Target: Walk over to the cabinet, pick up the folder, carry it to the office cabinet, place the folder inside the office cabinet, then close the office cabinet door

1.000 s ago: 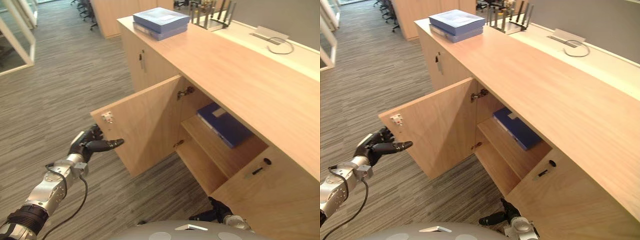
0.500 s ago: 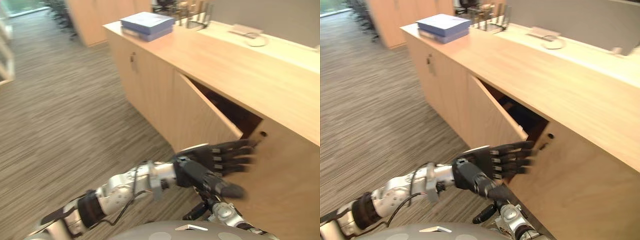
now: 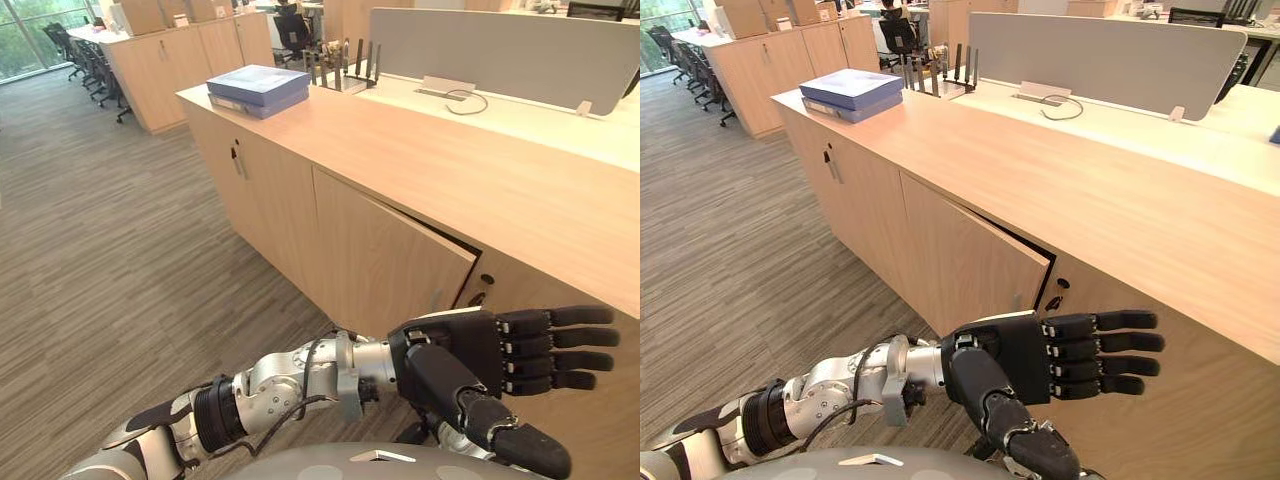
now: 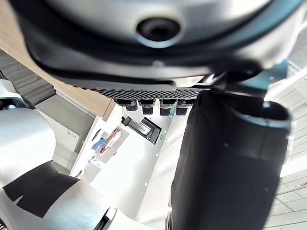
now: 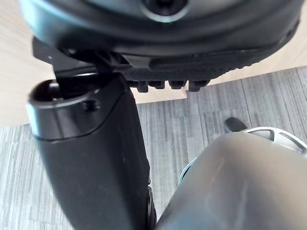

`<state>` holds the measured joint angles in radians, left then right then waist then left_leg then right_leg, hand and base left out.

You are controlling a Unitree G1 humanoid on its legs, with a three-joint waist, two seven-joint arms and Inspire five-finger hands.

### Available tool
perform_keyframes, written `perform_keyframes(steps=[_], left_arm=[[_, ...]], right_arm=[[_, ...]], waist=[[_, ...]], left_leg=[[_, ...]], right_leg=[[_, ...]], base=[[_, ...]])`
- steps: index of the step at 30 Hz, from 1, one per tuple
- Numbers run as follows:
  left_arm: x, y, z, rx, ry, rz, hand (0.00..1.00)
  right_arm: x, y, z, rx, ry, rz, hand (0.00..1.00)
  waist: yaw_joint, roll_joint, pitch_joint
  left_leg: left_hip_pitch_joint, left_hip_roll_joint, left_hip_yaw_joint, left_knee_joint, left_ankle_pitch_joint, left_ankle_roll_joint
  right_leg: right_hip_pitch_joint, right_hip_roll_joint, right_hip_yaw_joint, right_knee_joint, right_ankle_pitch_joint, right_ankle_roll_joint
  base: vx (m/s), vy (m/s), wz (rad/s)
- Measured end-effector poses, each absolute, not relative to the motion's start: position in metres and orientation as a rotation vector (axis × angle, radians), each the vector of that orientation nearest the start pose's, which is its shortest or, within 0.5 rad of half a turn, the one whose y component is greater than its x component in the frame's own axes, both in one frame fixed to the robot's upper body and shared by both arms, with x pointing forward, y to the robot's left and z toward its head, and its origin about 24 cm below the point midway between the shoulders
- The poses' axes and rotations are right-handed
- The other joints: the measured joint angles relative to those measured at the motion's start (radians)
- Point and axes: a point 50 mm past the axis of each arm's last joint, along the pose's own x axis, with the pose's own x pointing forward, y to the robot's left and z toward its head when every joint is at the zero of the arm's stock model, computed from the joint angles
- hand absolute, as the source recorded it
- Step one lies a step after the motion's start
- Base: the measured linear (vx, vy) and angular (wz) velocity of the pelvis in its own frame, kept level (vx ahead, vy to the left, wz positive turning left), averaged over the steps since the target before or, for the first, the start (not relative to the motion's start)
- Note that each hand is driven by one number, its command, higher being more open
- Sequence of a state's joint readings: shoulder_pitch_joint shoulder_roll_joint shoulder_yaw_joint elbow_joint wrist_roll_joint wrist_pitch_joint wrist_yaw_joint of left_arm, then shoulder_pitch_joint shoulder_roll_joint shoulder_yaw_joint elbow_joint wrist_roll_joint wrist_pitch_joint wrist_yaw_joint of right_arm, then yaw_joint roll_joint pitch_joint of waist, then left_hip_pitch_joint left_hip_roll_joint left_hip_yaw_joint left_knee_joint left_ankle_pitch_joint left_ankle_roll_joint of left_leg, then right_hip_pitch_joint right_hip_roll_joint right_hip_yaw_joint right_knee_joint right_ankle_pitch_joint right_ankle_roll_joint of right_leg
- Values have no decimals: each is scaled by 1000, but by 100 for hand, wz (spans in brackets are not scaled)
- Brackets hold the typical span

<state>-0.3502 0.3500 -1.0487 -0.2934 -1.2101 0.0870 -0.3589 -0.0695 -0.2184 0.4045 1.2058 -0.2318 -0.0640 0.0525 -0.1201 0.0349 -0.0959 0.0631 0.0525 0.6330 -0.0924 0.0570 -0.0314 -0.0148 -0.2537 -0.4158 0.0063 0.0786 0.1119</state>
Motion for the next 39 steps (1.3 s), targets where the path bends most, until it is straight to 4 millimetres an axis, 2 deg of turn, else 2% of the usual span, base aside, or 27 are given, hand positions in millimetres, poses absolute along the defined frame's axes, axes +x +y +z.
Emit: perform_keyframes(steps=[8,14,17,20,21,22,24,26,27,29,30,32,33,34,35,36,38,39], left_arm=[[156,-25,99,-750,289,-1532,100],[159,-23,99,-748,283,-1518,100],[163,-18,90,-776,296,-1457,100],[170,-4,65,-819,347,-1296,100],[171,6,48,-826,388,-1203,100],[171,10,42,-820,405,-1169,100],[168,30,17,-791,472,-1044,100],[165,47,-1,-756,525,-952,100],[164,53,-8,-748,543,-918,100],[161,80,-32,-713,593,-760,100],[160,87,-37,-685,601,-726,100],[157,120,-60,-554,639,-581,100],[155,128,-67,-519,655,-545,100],[149,147,-81,-405,686,-475,100],[141,165,-98,-307,737,-385,100],[136,175,-106,-267,775,-329,100],[108,208,-135,-173,933,-62,100],[100,215,-140,-125,972,-8,100]], right_arm=[[119,-186,-161,-601,1093,444,100],[119,-187,-161,-601,1098,440,100],[117,-189,-161,-589,1106,422,100],[105,-200,-164,-498,1164,309,100],[95,-207,-166,-398,1211,196,100],[89,-210,-167,-343,1233,133,100],[61,-221,-171,-96,1309,-137,100],[44,-226,-173,63,1333,-309,100],[38,-228,-173,99,1338,-357,100],[21,-237,-172,180,1356,-473,100],[18,-238,-172,191,1364,-488,100],[16,-242,-171,200,1367,-504,100],[16,-242,-171,202,1365,-503,100],[17,-243,-170,201,1356,-498,100],[20,-243,-170,198,1344,-493,100],[20,-243,-170,198,1342,-493,100],[20,-237,-171,186,1336,-470,100],[22,-236,-171,180,1332,-460,100]], waist=[[-20,-29,-4],[-19,-30,-4],[-21,-29,-4],[-18,-29,-4],[-16,-29,-4],[-15,-29,-4],[-16,-31,-3],[-20,-33,0],[-19,-34,0],[-19,-46,7],[-19,-50,9],[-18,-65,19],[-17,-68,22],[-13,-73,25],[-10,-76,29],[-6,-75,31],[6,-83,38],[6,-87,41]], left_leg=[[19,1,-21,0,-4,-6],[32,2,-9,-1,-10,-14],[32,3,-7,-1,-10,-14],[31,5,-11,-1,-10,-14],[29,5,-15,-1,-10,-14],[28,5,-17,-1,-10,-14],[26,5,-21,0,-12,-15],[32,5,-23,0,-15,-17],[35,5,-24,0,-17,-19],[54,4,-24,0,-25,-23],[58,4,-24,0,-27,-24],[67,4,-19,0,-33,-26],[68,4,-17,0,-34,-27],[69,4,-10,0,-38,-28],[72,4,-2,0,-43,-30],[72,4,1,0,-45,-32],[69,4,9,0,-53,-36],[69,4,9,0,-55,-38]], right_leg=[[14,5,13,-8,3,-8],[14,6,35,-6,2,-7],[13,7,39,-6,2,-6],[14,9,38,-7,2,-6],[15,9,35,-8,2,-6],[15,9,35,-8,2,-5],[18,11,30,-14,2,-6],[31,13,23,-26,7,-9],[35,13,22,-28,7,-9],[58,14,18,-33,7,-9],[64,14,17,-37,7,-8],[73,15,18,-44,5,-8],[73,15,20,-45,2,-5],[71,16,25,-46,1,-4],[70,18,35,-50,1,-4],[70,19,36,-54,1,-4],[70,23,39,-64,1,-4],[70,23,38,-65,2,-4]], base=[[2,-3,-5],[-64,2,-8],[-45,-4,-2],[-27,-5,4],[-7,-2,7],[-5,-2,8],[9,-5,4],[13,-4,2],[44,-2,2],[39,4,0],[0,0,0],[6,1,-3],[8,3,-10],[18,5,-17],[22,5,-18],[37,1,-19],[58,-8,-11],[75,-14,-2]])
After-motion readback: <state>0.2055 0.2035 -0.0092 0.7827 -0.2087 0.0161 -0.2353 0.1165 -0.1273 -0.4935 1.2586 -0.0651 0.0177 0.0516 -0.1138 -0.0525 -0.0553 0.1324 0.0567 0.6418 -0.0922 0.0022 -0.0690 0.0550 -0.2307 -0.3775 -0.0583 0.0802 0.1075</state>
